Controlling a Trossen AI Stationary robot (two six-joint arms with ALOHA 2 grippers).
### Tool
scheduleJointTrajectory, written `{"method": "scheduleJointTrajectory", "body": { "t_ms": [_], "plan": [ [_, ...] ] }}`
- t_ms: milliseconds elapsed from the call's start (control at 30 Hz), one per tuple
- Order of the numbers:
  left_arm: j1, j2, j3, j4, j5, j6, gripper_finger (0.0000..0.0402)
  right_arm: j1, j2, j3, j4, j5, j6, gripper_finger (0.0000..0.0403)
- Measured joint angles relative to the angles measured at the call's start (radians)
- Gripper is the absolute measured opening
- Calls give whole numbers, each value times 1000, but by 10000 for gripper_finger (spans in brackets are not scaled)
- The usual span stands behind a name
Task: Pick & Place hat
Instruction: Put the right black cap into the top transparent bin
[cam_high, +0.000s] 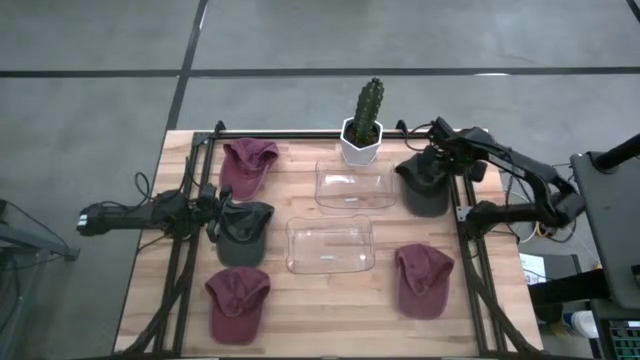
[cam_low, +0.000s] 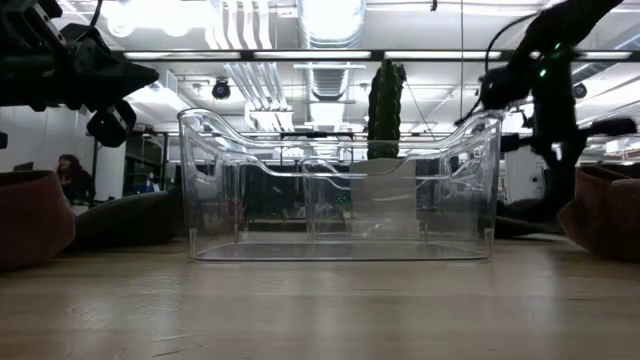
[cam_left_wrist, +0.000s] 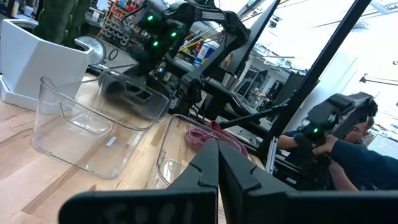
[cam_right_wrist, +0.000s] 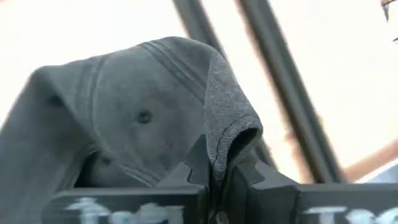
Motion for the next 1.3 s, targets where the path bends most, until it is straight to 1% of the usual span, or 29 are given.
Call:
{"method": "scheduleJointTrajectory", "body": {
  "t_ms": [67, 133, 333, 433, 567, 667, 733, 833, 900, 1033, 1133, 1300],
  "plan": [
    [0, 0, 0, 0, 0, -1, 0, 0, -66, 28, -60, 34, 5, 14],
    [0, 0, 0, 0, 0, -1, 0, 0, -130, 63, -97, 46, 4, 14],
    [0, 0, 0, 0, 0, -1, 0, 0, -291, 190, -101, 41, -55, 13],
    [0, 0, 0, 0, 0, 0, 0, 0, -338, 265, -101, 21, -104, 13],
    [0, 0, 0, 0, 0, 0, 0, 0, -368, 366, -92, -37, -203, 13],
    [0, 0, 0, 0, 0, 0, 0, 0, -370, 439, -64, -121, -300, 13],
    [0, 0, 0, 0, 0, 0, 0, 0, -370, 475, -30, -203, -359, 13],
    [0, 0, 0, 0, 0, 0, 0, 1, -366, 510, 51, -368, -430, 13],
    [0, 0, 0, 0, 0, 0, 0, 1, -361, 518, 114, -508, -465, 13],
    [0, 0, 0, 0, 0, 0, 0, 23, -345, 516, 226, -738, -490, 13],
    [0, 0, 0, 0, 0, -1, 0, 62, -323, 514, 273, -832, -493, 13],
    [0, 0, 0, 0, 0, -5, 0, 181, -262, 513, 335, -911, -528, 13]
  ]
}}
